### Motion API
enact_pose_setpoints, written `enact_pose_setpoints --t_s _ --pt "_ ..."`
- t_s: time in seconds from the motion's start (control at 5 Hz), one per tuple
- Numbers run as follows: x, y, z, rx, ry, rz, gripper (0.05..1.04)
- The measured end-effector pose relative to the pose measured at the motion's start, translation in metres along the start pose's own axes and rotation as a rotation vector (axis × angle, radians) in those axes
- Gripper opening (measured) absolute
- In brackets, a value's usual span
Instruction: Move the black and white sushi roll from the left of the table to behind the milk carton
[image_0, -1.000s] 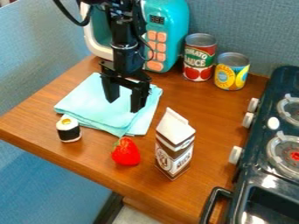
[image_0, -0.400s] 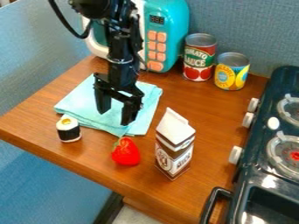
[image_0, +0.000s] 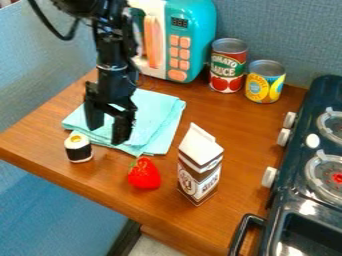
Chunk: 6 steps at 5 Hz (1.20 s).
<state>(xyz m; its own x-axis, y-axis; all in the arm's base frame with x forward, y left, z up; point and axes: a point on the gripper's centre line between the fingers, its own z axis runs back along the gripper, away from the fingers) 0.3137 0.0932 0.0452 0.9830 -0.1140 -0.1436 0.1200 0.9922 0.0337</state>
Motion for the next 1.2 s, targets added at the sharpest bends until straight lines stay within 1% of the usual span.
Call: enact_pose_setpoints --t_s 0.2,0.4,0.6,0.8,1.0,1.2 --pt "-0.015 0.006 0.001 -0.036 -0.009 -0.018 1.001" --pt "-0.026 0.009 0.003 -0.052 -0.022 -0.03 1.001" --pt "-0.032 0.012 -0.001 -0.029 0.001 -0.027 1.001" --pt "-0.034 0.017 -0.002 0.001 0.018 -0.005 1.001" --pt "-0.038 0.019 -0.008 0.012 0.06 0.016 1.001" --pt "-0.037 0.023 -0.009 0.025 0.072 0.038 1.001"
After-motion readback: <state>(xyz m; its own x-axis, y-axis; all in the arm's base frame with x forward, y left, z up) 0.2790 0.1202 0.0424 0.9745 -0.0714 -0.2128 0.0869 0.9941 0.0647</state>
